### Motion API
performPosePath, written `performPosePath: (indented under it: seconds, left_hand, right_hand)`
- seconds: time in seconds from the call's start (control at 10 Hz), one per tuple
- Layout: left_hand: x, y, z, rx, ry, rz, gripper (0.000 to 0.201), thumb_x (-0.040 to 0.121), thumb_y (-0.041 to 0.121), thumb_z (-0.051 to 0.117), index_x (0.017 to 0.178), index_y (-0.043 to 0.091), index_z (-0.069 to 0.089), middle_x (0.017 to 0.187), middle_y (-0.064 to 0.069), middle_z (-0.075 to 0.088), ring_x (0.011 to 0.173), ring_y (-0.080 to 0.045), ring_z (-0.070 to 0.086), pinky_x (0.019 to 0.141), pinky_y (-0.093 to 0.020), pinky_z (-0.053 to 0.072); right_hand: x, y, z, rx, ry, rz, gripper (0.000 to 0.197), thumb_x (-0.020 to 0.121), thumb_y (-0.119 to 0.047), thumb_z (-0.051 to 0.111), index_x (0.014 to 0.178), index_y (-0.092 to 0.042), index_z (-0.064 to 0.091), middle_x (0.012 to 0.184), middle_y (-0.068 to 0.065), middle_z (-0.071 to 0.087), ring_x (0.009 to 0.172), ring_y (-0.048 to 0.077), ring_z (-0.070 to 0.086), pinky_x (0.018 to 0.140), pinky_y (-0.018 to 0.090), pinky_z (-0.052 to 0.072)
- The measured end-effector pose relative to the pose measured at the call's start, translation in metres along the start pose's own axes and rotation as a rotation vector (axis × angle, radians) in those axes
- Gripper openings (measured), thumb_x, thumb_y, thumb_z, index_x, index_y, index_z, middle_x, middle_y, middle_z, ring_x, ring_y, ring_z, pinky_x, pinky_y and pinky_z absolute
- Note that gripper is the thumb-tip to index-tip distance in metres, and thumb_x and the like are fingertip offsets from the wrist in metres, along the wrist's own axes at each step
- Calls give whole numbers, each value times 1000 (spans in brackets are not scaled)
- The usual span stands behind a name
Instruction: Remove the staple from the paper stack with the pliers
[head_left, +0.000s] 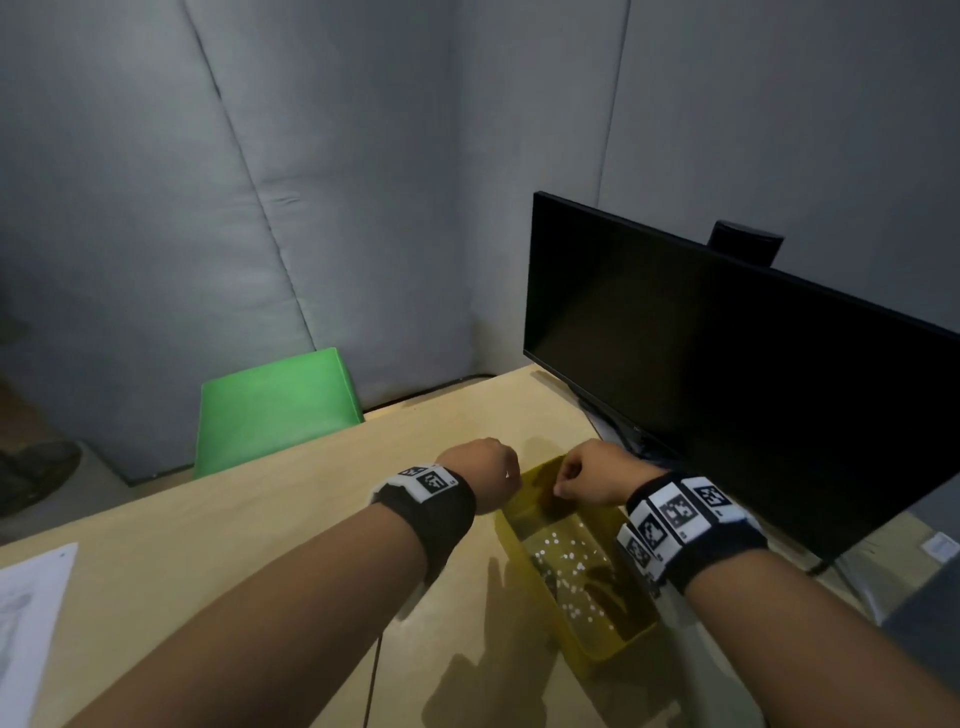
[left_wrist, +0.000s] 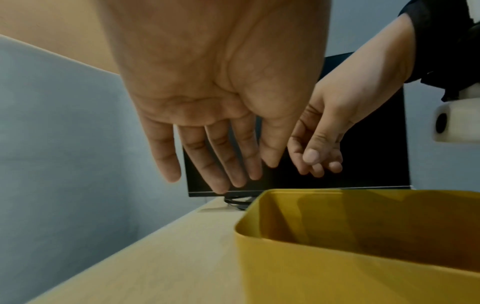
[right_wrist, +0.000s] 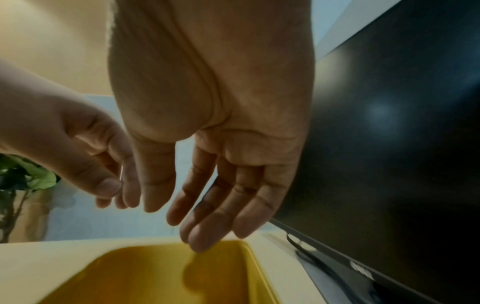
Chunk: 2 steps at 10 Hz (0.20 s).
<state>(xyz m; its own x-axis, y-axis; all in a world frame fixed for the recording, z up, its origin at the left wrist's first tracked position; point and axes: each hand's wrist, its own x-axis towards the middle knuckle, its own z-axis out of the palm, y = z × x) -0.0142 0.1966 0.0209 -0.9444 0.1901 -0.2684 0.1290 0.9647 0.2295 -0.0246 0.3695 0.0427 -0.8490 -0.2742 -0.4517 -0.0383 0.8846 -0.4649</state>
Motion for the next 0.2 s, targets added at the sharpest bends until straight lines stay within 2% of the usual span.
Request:
performPosePath:
  seconds: [0.1, 0.2]
  left_hand:
    - [-12, -20, -27, 27, 99, -46, 28, 91, 33, 51, 110, 20, 67, 111, -2, 66, 98, -24, 62, 77, -33, 49]
    - [-24, -42, -55, 17, 162, -129, 28, 90, 33, 50, 109, 21, 67, 112, -3, 68, 101, -25, 63, 86, -37, 52]
  right_hand:
    - [10, -32, -15, -14, 4, -61, 19, 86, -27, 65, 103, -17, 69, 105, 0, 66, 101, 16, 58, 81, 29, 44]
    - [18, -65, -29, -73, 21, -148, 21, 87, -28, 65, 104, -16, 68, 104, 2, 67, 96, 17, 61, 86, 33, 52]
